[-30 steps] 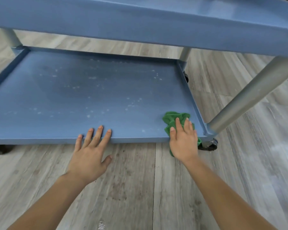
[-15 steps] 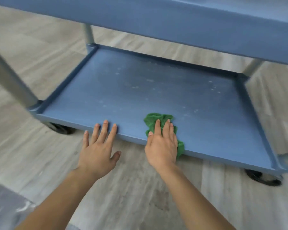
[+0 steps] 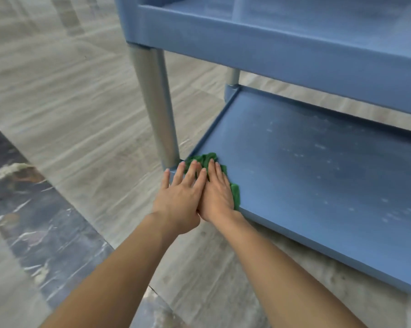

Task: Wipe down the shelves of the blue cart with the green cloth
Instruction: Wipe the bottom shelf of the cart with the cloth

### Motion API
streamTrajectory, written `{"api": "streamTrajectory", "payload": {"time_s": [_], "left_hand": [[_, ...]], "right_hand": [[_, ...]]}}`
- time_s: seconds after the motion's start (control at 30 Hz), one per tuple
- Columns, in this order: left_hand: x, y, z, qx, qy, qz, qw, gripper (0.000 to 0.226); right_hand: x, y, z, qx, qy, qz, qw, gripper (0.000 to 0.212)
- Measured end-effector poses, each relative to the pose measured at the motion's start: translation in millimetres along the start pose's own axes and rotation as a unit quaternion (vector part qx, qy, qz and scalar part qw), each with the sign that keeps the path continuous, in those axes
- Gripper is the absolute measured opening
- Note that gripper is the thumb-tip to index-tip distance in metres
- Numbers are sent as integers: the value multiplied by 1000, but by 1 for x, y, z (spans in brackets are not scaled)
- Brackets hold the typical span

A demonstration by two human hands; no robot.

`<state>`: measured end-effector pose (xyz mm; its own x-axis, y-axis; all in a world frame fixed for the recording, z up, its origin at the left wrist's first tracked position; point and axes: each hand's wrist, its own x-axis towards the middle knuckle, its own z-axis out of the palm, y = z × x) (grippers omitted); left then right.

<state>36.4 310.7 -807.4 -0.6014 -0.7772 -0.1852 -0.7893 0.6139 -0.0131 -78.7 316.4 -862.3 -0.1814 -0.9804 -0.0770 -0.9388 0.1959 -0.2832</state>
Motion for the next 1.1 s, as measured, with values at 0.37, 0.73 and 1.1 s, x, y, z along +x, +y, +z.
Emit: {"api": "streamTrajectory", "payload": {"time_s": [0.37, 0.73, 1.1], "left_hand": [[34, -1, -50, 333, 27, 102, 937, 58], [73, -29, -56, 447, 33, 34, 893, 83], [51, 67, -15, 116, -35, -30, 992, 85]], "right_hand": [[10, 1, 1, -14, -8, 25, 1000, 79], [-7, 28, -2, 43, 44, 17, 998, 58], [-72, 147, -40, 59, 27, 113, 991, 62]]}}
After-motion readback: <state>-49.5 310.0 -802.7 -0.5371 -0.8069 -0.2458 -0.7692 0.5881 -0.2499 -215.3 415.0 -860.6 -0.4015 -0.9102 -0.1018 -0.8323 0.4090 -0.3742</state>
